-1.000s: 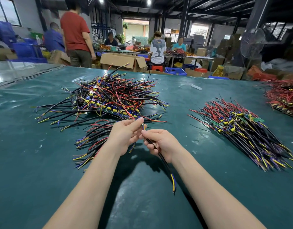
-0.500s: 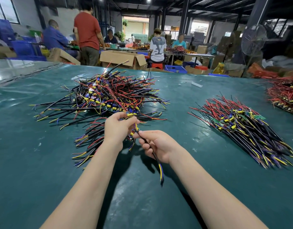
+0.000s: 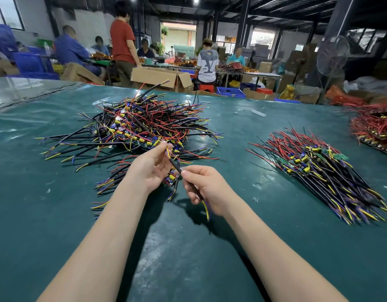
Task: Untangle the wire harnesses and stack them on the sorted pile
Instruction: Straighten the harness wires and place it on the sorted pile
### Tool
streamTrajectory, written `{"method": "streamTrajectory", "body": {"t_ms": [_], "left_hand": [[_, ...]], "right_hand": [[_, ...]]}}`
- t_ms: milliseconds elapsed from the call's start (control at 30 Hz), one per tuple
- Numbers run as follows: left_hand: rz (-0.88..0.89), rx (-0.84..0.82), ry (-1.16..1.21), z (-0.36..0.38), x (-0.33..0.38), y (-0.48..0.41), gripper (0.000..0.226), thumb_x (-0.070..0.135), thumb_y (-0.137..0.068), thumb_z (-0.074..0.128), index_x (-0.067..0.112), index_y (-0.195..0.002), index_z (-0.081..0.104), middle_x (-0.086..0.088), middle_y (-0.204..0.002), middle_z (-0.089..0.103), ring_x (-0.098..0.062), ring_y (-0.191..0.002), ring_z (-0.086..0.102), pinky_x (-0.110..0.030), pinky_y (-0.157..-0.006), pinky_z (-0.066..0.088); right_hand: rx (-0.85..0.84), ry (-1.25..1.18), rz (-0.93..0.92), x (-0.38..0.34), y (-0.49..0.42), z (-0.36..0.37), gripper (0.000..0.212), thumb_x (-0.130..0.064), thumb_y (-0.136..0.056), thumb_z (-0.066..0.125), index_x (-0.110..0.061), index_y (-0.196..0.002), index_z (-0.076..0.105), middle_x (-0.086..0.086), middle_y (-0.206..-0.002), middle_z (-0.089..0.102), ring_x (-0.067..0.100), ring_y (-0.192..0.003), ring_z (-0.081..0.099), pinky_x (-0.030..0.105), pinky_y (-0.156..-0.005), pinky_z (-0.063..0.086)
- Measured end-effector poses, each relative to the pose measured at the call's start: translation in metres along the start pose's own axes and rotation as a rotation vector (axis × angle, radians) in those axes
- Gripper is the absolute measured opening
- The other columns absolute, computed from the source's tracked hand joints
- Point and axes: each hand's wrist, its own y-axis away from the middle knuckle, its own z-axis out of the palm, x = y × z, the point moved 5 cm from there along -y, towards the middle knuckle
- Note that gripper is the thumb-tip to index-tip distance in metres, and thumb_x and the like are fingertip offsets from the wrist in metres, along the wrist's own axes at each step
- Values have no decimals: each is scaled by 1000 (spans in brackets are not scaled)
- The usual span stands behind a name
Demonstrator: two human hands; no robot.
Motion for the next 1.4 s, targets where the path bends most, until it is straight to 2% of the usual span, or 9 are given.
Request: {"method": "streamTrajectory", "body": {"t_ms": [267,400,567,700,800,900,1100,1267,1400], "left_hand": [[408,264,-176,-27,20,-9,19,0,-85,62,10,-69,57,-3,-66,60,-7,-59,54,-10,-48,46],[414,278,-205,-19,16,-21,8,-1,-82,65,4,-80,59,-5,-71,59,-9,-61,55,-11,-48,46],[397,310,-271,-21,9,-25,16,0,-80,67,8,-68,62,-6,-70,61,-11,-61,56,-12,-48,47],[353,317,-263,-20,10,-28,19,-2,-79,67,9,-65,60,-7,-69,60,-14,-61,57,-19,-54,48],[319,302,-219,-21,9,-26,18,-6,-77,66,6,-66,59,-4,-59,62,-9,-51,58,-17,-50,48],[317,275,-147,-21,12,-25,18,-8,-77,64,4,-66,59,1,-49,61,-1,-40,54,-13,-43,46],[294,285,-48,-29,18,-27,18,-7,-79,64,6,-67,59,7,-43,61,0,-40,56,-12,-44,46],[269,317,-45,-33,18,-28,15,-4,-78,67,6,-70,60,-4,-66,62,-8,-56,57,-13,-47,49],[260,334,-42,-37,17,-27,14,-4,-79,66,6,-70,60,-5,-68,61,-4,-46,58,-13,-45,48]], "right_hand": [[177,457,-94,9,-1,8,39,-16,-95,45,-21,-57,55,0,-44,41,4,-24,33,11,-31,25],[118,544,-63,0,-4,3,41,-14,-95,41,-20,-56,53,-7,-27,35,5,-24,30,13,-34,24],[130,575,-19,6,2,-2,40,-19,-94,45,-18,-56,55,-7,-28,35,6,-23,29,15,-32,26],[56,853,-192,-11,6,8,39,-23,-96,45,-7,-68,67,-8,-41,39,9,-45,39,28,-60,33],[38,984,-366,-18,13,21,41,-24,-98,42,-5,-71,66,-11,-45,37,21,-58,43,32,-67,33],[62,910,-399,-17,13,20,36,-22,-96,47,-6,-69,65,-11,-44,39,16,-53,43,30,-64,33],[-2,693,-193,-8,5,8,39,-23,-93,52,-22,-54,51,-8,-31,38,3,-31,34,15,-42,28],[60,645,-98,-8,5,-14,48,-29,-91,56,-14,-47,44,-6,-26,36,5,-24,29,14,-34,28],[-72,653,-109,-4,7,-3,41,-22,-91,56,-19,-51,50,-7,-33,47,4,-28,37,12,-35,31]]}}
